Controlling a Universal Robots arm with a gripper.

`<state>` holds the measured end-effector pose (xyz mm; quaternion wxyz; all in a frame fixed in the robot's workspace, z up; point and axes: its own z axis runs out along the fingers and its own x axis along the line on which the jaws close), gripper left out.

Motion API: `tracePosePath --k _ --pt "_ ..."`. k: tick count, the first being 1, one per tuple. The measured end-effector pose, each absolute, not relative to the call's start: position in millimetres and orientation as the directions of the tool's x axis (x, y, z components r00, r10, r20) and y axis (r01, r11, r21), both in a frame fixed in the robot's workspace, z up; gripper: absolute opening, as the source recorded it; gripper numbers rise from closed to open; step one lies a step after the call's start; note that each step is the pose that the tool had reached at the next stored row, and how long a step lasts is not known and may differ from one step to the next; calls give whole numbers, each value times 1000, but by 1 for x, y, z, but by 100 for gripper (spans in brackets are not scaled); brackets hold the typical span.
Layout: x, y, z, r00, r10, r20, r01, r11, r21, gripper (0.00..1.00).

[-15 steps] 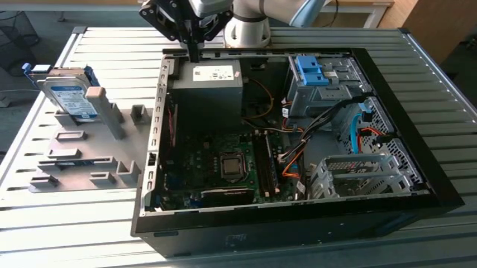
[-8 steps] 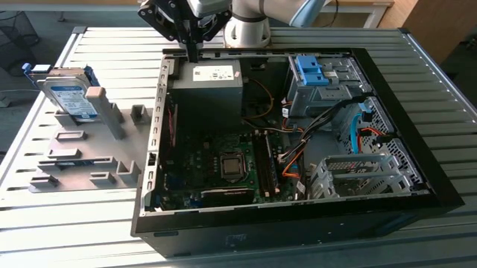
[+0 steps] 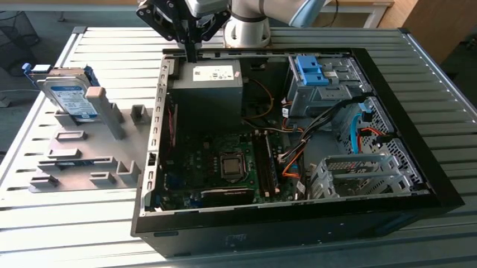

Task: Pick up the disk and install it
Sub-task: 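Reach for the disk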

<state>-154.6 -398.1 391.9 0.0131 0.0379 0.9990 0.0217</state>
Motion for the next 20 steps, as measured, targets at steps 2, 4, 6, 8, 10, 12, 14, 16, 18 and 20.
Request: tracePosePath --k 2,4,6,8,10,12,14,16,18,20 --pt "-155 -398 392 -997 76 -24 75 996 44 11" --pt "-157 -397 392 -997 76 -24 75 996 44 11" --pt "-158 -397 392 -997 76 -25 75 996 44 11" --pt "-160 -397 392 -997 76 -24 75 996 44 11" --pt "-163 -397 392 -997 76 -24 75 996 44 11" --pt "-167 -397 392 -997 76 -24 75 996 44 11" --pt "-173 -397 392 -997 76 -24 75 996 45 11" --pt "-178 -396 392 -997 77 -24 76 996 45 11" --pt "-182 -395 392 -997 78 -24 77 996 45 11" --pt "-186 -394 392 -997 79 -24 78 996 45 11"
